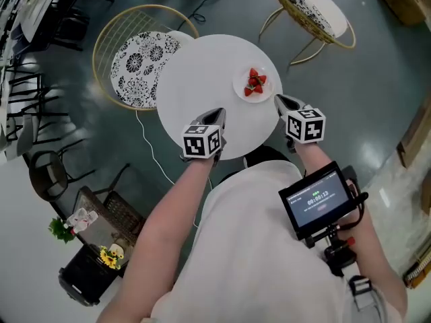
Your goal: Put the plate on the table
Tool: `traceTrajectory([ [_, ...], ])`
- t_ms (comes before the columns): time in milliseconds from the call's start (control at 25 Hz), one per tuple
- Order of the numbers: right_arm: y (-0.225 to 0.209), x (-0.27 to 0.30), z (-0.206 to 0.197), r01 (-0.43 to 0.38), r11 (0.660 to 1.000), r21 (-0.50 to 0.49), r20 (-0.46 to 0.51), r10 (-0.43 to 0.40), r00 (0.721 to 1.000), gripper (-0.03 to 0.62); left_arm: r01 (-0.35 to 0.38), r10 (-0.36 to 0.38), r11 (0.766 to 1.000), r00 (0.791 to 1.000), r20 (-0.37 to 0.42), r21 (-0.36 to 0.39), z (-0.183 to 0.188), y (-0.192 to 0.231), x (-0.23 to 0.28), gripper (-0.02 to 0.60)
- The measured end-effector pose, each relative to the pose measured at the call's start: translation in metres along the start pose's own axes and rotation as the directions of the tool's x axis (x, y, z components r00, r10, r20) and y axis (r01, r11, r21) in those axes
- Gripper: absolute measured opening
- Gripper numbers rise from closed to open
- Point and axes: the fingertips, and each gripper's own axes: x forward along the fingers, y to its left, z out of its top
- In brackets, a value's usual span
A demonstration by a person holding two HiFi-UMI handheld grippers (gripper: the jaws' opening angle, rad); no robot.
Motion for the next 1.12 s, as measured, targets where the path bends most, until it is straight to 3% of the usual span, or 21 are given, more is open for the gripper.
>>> traceTrajectory([
  [200,0.035,-0.042,-0.006,-0.111,0.994,-0.019,0.050,0.112,0.992,0.005,0.087,-0.084,0.996,0.989,0.123,-0.014,-0.012,-0.035,-0.044,0.005],
  [440,0.076,-0.092,-0.019,-0.195,0.973,-0.123,0.082,0.206,0.975,0.005,0.171,-0.157,0.985,0.956,0.246,-0.036,-0.037,-0.066,-0.097,0.005],
  [760,0.126,-0.155,-0.050,-0.242,0.944,-0.225,0.110,0.271,0.956,0.005,0.190,-0.179,0.982,0.930,0.321,-0.004,-0.077,-0.105,-0.154,0.006],
  [1120,0.138,-0.159,-0.061,-0.276,0.922,-0.270,0.122,0.317,0.940,0.005,0.172,-0.172,0.985,0.909,0.379,0.036,-0.078,-0.113,-0.163,0.005],
])
